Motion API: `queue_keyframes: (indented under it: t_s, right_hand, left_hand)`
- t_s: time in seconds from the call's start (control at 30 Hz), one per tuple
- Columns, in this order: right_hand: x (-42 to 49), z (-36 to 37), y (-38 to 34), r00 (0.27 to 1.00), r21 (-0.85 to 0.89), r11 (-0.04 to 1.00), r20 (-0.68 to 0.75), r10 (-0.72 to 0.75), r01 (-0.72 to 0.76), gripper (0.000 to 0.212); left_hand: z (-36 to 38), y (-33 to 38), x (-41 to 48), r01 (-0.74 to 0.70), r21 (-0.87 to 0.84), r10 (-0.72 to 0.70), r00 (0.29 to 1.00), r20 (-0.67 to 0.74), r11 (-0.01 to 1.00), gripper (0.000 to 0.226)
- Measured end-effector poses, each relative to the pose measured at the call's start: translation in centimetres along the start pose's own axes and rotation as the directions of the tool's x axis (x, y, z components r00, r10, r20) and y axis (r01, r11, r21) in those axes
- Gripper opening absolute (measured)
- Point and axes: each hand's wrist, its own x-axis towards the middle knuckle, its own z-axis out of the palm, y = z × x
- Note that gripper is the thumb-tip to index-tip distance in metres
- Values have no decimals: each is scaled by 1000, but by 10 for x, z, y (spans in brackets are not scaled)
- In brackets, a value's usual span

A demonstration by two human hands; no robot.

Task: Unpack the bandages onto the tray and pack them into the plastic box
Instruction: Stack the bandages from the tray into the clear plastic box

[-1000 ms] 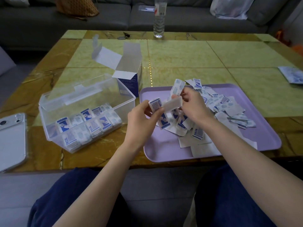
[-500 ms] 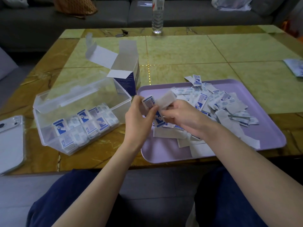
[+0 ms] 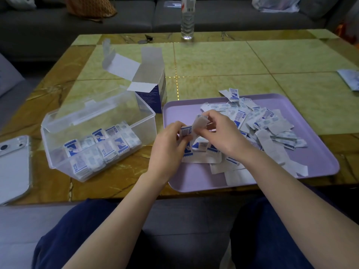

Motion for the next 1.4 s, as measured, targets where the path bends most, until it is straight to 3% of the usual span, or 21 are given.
queue_keyframes:
  t_s: [0.1, 0.23, 0.33, 0.43, 0.57, 0.67, 0.87, 0.97, 1.1, 1.2, 1.4]
  right_hand:
    - [1, 0, 8, 999, -145, 989, 25, -20, 24, 10]
    - [1, 2, 12, 998, -129, 990, 0, -56, 55, 23]
    - [1, 4, 8, 972, -196, 953, 11, -235, 232, 57]
    - [-2, 7, 7, 907, -358, 835, 101, -409, 417, 54]
    - [-5, 7, 7, 941, -448, 828, 158, -298, 337, 35]
    - [-6, 7, 5, 961, -438, 856, 158, -225, 273, 33]
    - [-5, 15, 7, 989, -241, 963, 113, -94, 119, 31]
    - [-4, 15, 6, 990, -180, 978, 108, -87, 106, 27]
    - [-2, 8, 8, 992, -234, 964, 47, -118, 125, 10]
    - [-1, 6, 12, 983, -306, 935, 17, -183, 179, 16]
    - [1, 15, 21, 959, -528, 800, 172, -226, 283, 23]
  left_hand:
    - [1, -3, 0, 37, 17, -38, 998, 48, 999, 7]
    - [1, -4, -1, 72, 49, -77, 993, 93, 996, 7]
    - [0, -3, -1, 47, 76, -53, 995, 79, 996, 8]
    - [-2, -3, 0, 31, 117, -37, 998, 49, 993, 7]
    - [-3, 0, -1, 51, 54, -52, 998, 27, 997, 12]
    - [-3, 2, -2, 99, -31, -99, 995, 10, 995, 13]
    - [-5, 14, 2, 188, -276, -209, 977, -45, 943, 19]
    - [-5, 16, 2, 193, -303, -218, 974, -52, 933, 19]
    - [-7, 8, 2, 179, -169, -192, 979, -63, 969, 21]
    - [-9, 3, 0, 107, 106, -102, 994, -45, 989, 17]
    - [-7, 0, -5, -34, 435, -28, 990, 136, 900, 33]
